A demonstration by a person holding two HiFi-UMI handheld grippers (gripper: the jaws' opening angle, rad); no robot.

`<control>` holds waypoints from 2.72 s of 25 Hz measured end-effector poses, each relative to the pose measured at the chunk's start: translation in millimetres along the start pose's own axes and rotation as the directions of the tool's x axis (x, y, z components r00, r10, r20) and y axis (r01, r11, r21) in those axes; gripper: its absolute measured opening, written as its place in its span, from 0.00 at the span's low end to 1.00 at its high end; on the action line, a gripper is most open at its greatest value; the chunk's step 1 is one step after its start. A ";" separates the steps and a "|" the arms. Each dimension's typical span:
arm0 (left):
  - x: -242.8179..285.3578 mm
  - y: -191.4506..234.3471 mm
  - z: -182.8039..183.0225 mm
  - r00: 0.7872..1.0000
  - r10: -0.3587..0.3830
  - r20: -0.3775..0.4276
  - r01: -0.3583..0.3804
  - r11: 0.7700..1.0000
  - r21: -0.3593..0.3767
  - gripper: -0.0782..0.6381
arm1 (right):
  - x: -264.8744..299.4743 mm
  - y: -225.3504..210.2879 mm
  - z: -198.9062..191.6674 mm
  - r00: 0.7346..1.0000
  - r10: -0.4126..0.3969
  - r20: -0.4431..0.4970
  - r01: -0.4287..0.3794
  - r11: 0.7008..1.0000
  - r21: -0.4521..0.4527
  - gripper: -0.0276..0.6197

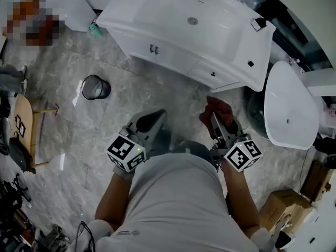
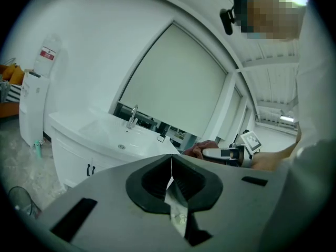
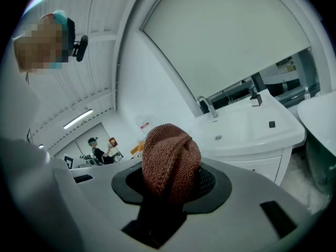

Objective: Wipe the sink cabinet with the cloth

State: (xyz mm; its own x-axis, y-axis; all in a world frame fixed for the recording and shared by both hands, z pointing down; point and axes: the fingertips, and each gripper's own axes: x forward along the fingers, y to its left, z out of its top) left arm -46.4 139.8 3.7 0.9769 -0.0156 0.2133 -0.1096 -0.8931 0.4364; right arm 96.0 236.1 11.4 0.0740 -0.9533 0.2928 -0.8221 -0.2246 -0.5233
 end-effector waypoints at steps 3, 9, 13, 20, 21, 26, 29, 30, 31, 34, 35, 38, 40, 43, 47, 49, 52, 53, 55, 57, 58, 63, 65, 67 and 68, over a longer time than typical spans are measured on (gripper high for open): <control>-0.7 31.1 3.5 1.000 0.009 -0.001 -0.009 1.000 -0.021 0.13 | 32.2 1.4 0.1 1.000 -0.009 -0.028 0.009 1.000 0.016 0.29; 12.8 67.5 -2.8 0.998 0.052 -0.020 -0.053 0.995 -0.082 0.13 | 85.0 -31.3 9.1 0.996 -0.024 -0.083 0.029 0.997 0.069 0.29; 27.2 83.1 -12.9 0.995 0.099 -0.020 -0.101 0.987 -0.125 0.13 | 111.0 -67.5 5.2 0.990 -0.039 -0.133 0.050 0.996 0.079 0.29; 62.7 104.4 -53.3 0.984 0.176 -0.034 -0.179 0.958 -0.224 0.13 | 153.6 -134.0 -31.2 0.967 -0.045 -0.250 0.071 0.993 0.095 0.29; 67.1 106.8 -59.7 0.982 0.188 -0.031 -0.190 0.954 -0.233 0.13 | 158.7 -144.6 -34.4 0.966 -0.053 -0.254 0.079 0.993 0.093 0.29; 83.4 132.4 -97.8 0.966 0.257 -0.011 -0.250 0.927 -0.278 0.13 | 188.7 -183.9 -65.0 0.960 -0.077 -0.268 0.097 0.993 0.063 0.29; 86.0 152.3 -125.7 0.954 0.299 -0.016 -0.290 0.909 -0.299 0.13 | 211.7 -195.7 -86.4 0.960 -0.072 -0.270 0.088 0.995 0.047 0.29; 85.7 159.6 -135.3 0.949 0.315 -0.016 -0.304 0.900 -0.312 0.13 | 218.9 -201.4 -93.6 0.960 -0.071 -0.271 0.085 0.996 0.039 0.29; 85.6 166.3 -144.6 0.945 0.327 -0.014 -0.314 0.892 -0.327 0.13 | 226.2 -207.3 -101.0 0.959 -0.069 -0.273 0.082 0.996 0.035 0.29; 90.6 177.8 -170.0 0.944 0.331 -0.007 -0.313 0.885 -0.344 0.13 | 247.6 -224.3 -119.9 0.960 -0.067 -0.272 0.084 0.995 0.051 0.29; 94.4 179.7 -177.6 0.946 0.325 -0.004 -0.307 0.889 -0.341 0.13 | 254.4 -230.0 -124.1 0.961 -0.069 -0.269 0.087 0.995 0.057 0.29; 108.3 185.2 -200.2 0.951 0.309 0.008 -0.288 0.896 -0.338 0.13 | 270.0 -252.8 -133.8 0.963 -0.087 -0.256 0.106 0.993 0.061 0.29; 116.8 188.7 -215.7 0.953 0.303 0.007 -0.283 0.896 -0.341 0.13 | 277.7 -269.1 -138.6 0.965 -0.098 -0.243 0.117 0.991 0.065 0.29; 126.1 193.1 -236.4 0.955 0.296 -0.010 -0.281 0.896 -0.345 0.13 | 285.6 -295.2 -143.2 0.969 -0.126 -0.214 0.146 0.986 0.083 0.29; 131.8 197.3 -257.0 0.958 0.284 -0.022 -0.274 0.895 -0.353 0.13 | 293.7 -321.5 -140.6 0.976 -0.134 -0.170 0.154 0.982 0.109 0.29; 133.3 198.4 -265.6 0.958 0.286 -0.033 -0.279 0.893 -0.353 0.13 | 296.3 -324.5 -140.8 0.980 -0.107 -0.167 0.123 0.988 0.091 0.29; 136.0 198.1 -274.5 0.953 0.299 -0.038 -0.292 0.882 -0.371 0.13 | 302.7 -328.4 -147.0 0.986 -0.063 -0.155 0.084 0.987 0.134 0.29; 136.4 197.4 -277.2 0.952 0.304 -0.037 -0.295 0.878 -0.378 0.13 | 305.3 -332.1 -151.6 0.985 -0.062 -0.159 0.085 0.987 0.139 0.29; 136.6 195.6 -282.9 0.949 0.311 -0.045 -0.303 0.870 -0.390 0.13 | 311.0 -343.2 -164.5 0.980 -0.082 -0.182 0.109 0.984 0.144 0.29; 136.8 194.1 -288.3 0.946 0.319 -0.054 -0.313 0.861 -0.402 0.13 | 318.2 -351.5 -181.3 0.974 -0.102 -0.203 0.141 0.972 0.189 0.29; 136.8 193.7 -291.0 0.944 0.324 -0.058 -0.318 0.856 -0.408 0.13 | 322.4 -354.4 -189.5 0.971 -0.107 -0.213 0.152 0.967 0.206 0.28; 137.2 190.1 -303.5 0.937 0.341 -0.073 -0.340 0.846 -0.410 0.13 | 343.0 -369.8 -226.4 0.952 -0.112 -0.285 0.163 0.973 0.163 0.28; 137.2 190.9 -307.5 0.930 0.359 -0.082 -0.359 0.833 -0.422 0.13 | 351.6 -377.2 -240.1 0.946 -0.111 -0.306 0.161 0.977 0.142 0.28; 135.0 193.5 -311.7 0.921 0.379 -0.084 -0.377 0.821 -0.429 0.13 | 358.8 -383.9 -252.8 0.941 -0.114 -0.318 0.161 0.979 0.125 0.28; 133.4 194.7 -313.5 0.918 0.387 -0.083 -0.384 0.817 -0.431 0.13 | 361.7 -387.0 -258.9 0.939 -0.116 -0.323 0.162 0.980 0.119 0.28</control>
State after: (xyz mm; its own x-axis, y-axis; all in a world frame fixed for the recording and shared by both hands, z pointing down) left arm 5.0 104.8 391.1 0.8393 -0.3225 0.4378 -0.5433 -0.5300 0.6511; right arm 294.7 30.5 526.9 -0.0171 -0.8042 0.5941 -0.7263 -0.3984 -0.5602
